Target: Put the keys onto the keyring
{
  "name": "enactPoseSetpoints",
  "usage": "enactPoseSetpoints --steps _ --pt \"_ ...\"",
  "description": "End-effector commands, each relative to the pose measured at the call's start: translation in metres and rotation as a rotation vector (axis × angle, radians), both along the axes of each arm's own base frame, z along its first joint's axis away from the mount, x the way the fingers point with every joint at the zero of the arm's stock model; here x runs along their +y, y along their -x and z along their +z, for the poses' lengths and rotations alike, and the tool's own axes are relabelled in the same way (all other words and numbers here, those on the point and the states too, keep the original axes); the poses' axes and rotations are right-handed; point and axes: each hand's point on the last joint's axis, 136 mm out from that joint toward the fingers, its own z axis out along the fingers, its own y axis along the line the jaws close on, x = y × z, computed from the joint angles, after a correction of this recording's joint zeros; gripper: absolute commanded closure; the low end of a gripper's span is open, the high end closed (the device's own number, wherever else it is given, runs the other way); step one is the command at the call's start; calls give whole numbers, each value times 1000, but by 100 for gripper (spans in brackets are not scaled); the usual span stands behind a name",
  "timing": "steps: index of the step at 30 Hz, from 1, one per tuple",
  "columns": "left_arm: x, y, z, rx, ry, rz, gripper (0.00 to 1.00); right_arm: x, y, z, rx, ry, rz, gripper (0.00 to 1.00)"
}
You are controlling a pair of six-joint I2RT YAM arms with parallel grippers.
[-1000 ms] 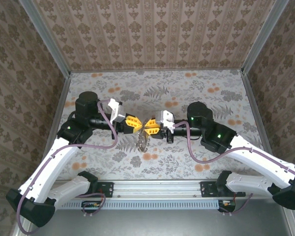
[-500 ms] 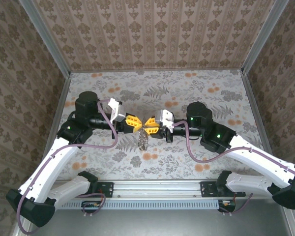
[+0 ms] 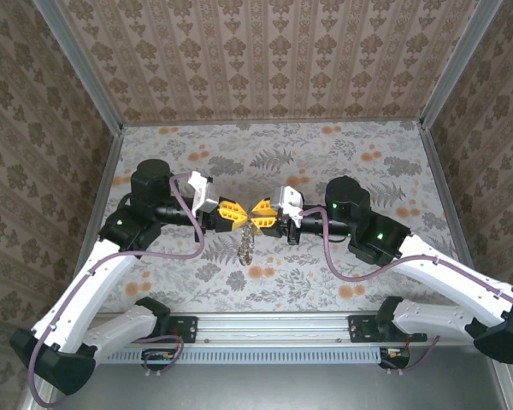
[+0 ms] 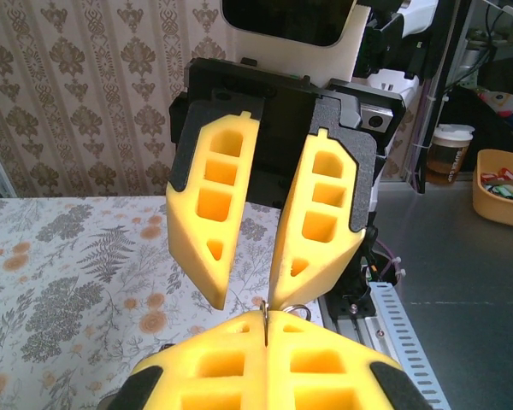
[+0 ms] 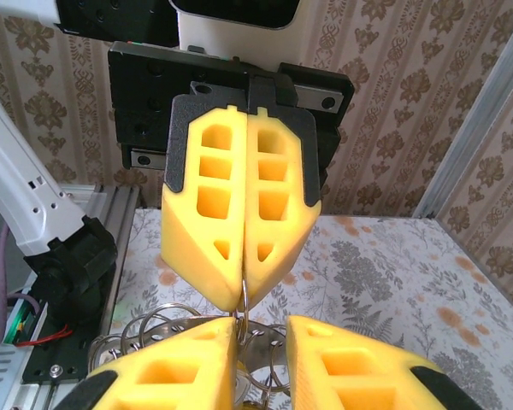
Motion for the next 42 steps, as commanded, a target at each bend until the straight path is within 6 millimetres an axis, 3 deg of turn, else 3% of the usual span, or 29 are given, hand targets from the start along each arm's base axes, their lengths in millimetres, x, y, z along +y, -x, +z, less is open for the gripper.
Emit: enactPoseSetpoints --steps 1,8,13,20,24,26,36,42 --pt "3 14 9 -24 30 -45 100 4 1 12 3 -32 22 76" --pt "3 13 9 -28 31 -39 100 12 0 -1 38 4 51 81" --pt "2 11 10 -32 39 -30 100 10 -2 -2 27 13 33 100" --pt "4 -4 0 -60 -29 86 100 -5 -14 -5 -54 146 -51 100" --pt "11 -18 -25 -119 -224 213 77 -15 -22 -12 -96 286 -88 100" --pt "13 -22 -30 -148 -276 252 75 -18 -24 -16 -106 335 -96 100" --pt "2 -37 -20 -211 -263 321 74 -19 -17 -34 -89 468 -46 100" --pt "-13 -26 -16 -212 -221 239 74 -14 -17 -33 -85 464 -37 100"
